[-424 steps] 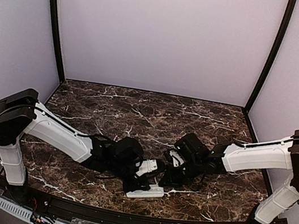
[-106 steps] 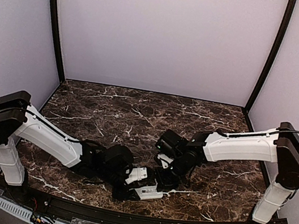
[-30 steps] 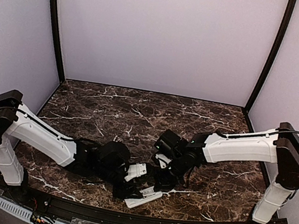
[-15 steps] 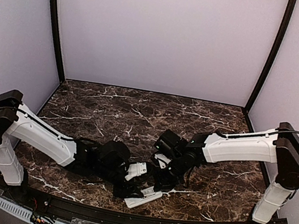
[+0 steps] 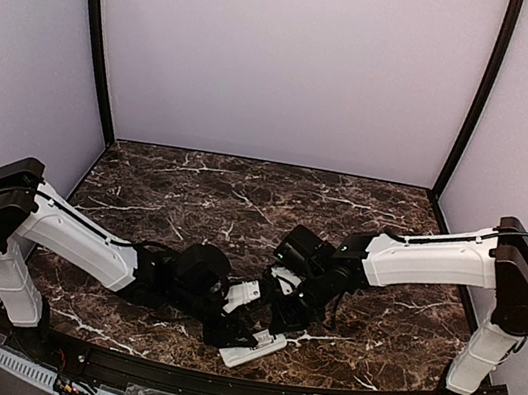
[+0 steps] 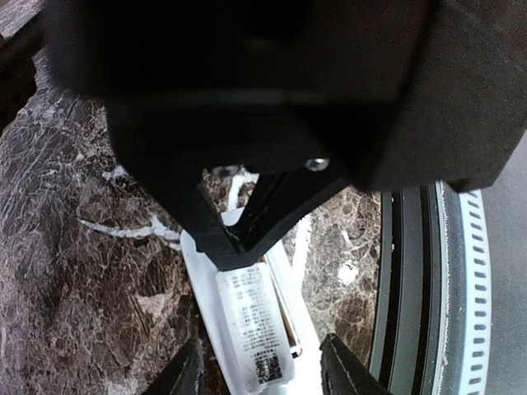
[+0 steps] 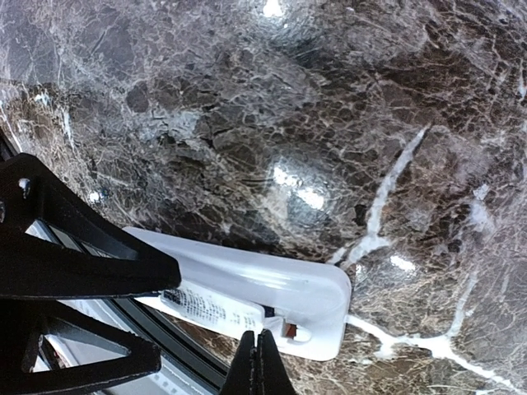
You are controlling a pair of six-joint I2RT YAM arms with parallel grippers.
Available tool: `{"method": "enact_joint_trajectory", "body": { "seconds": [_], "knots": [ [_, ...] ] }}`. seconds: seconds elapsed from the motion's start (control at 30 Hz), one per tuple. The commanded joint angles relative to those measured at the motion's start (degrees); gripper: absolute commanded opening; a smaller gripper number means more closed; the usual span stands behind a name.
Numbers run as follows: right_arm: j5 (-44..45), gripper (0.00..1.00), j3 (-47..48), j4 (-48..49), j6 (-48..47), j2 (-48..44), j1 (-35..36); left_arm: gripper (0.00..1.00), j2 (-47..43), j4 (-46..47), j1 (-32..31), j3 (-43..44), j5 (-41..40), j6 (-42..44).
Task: Load the batteries into the remote control
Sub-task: Pick up the battery cover from the remote control without the battery cover.
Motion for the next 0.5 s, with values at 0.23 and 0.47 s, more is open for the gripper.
{"method": "enact_joint_trajectory", "body": {
  "seconds": [0.23, 0.47],
  "knots": [
    [-0.3, 0.0, -1.5, 1.4, -0.5, -2.3, 0.3, 0.47, 2.3, -1.6, 0.3, 0.1, 2.7, -1.7],
    [-0.7, 0.17, -1.2, 2.9, 0.8, -0.4, 1.1, 0.43, 2.6, -2.1, 0.5, -0.4, 2.9, -2.3]
  ]
}}
